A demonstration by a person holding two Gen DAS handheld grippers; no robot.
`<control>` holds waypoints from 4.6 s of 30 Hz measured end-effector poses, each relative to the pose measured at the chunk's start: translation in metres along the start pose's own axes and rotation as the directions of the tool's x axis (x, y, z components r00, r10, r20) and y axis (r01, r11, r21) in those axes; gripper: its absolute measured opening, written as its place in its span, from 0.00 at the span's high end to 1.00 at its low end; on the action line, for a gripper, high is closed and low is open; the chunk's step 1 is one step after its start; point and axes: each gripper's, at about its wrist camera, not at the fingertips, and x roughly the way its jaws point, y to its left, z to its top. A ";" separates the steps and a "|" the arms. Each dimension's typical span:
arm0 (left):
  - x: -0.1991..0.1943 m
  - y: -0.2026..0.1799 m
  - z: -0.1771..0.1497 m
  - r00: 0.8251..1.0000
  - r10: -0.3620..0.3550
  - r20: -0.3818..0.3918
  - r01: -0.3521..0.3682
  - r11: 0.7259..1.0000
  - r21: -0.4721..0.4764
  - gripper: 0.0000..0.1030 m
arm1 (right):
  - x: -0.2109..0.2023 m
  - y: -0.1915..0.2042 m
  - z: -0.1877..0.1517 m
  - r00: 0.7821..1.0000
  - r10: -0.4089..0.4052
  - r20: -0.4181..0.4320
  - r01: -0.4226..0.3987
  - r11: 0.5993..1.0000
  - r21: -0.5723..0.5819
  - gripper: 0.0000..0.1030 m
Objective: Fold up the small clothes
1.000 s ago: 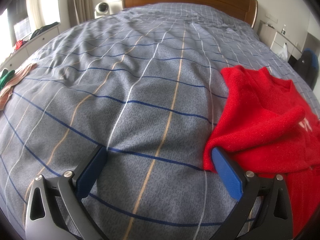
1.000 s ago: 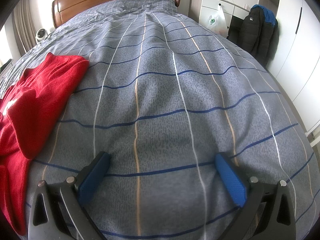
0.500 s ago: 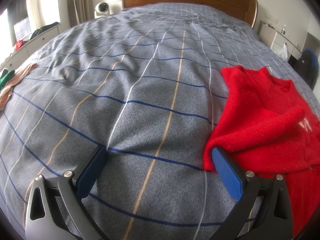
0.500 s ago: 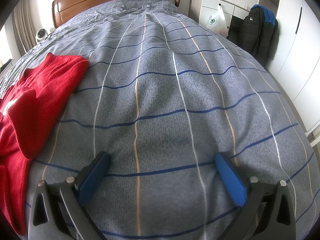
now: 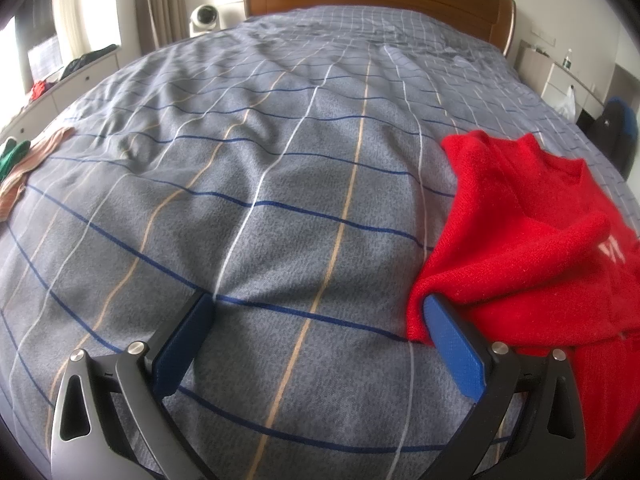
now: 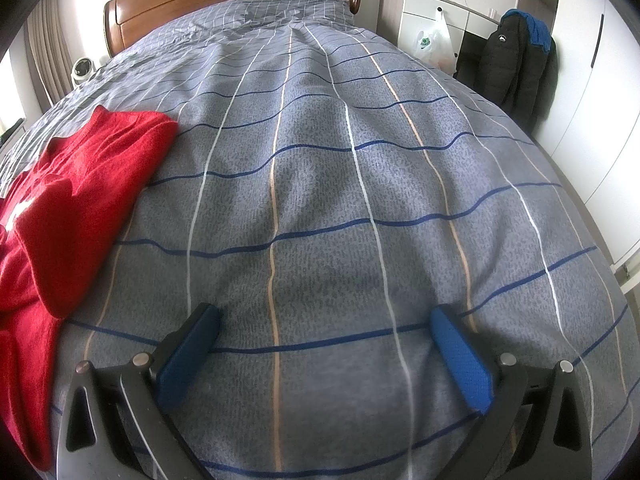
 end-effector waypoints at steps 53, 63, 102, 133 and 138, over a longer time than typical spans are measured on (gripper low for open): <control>-0.167 -0.055 -0.196 0.947 -0.297 -0.121 0.317 0.921 0.228 0.26 | -0.156 0.105 -0.151 0.838 0.545 0.016 -0.543 0.832 0.111 0.26; -0.161 -0.036 -0.201 0.924 -0.368 -0.105 0.380 0.914 0.143 0.17 | -0.197 0.043 -0.214 0.895 0.440 -0.072 -0.426 0.893 0.146 0.66; -0.214 -0.073 -0.104 0.897 -0.399 0.192 0.350 0.905 0.243 0.10 | -0.244 0.168 -0.085 0.890 0.447 0.087 -0.316 0.745 -0.588 0.31; -0.137 -0.096 -0.163 0.910 -0.375 0.178 0.323 0.909 0.265 0.11 | -0.133 -0.225 -0.041 0.983 -0.012 0.184 -0.087 0.847 0.524 0.95; -0.136 -0.101 -0.166 0.921 -0.347 0.178 0.286 0.911 0.296 0.11 | -0.097 -0.231 -0.068 0.994 0.041 0.100 -0.090 0.826 0.557 0.95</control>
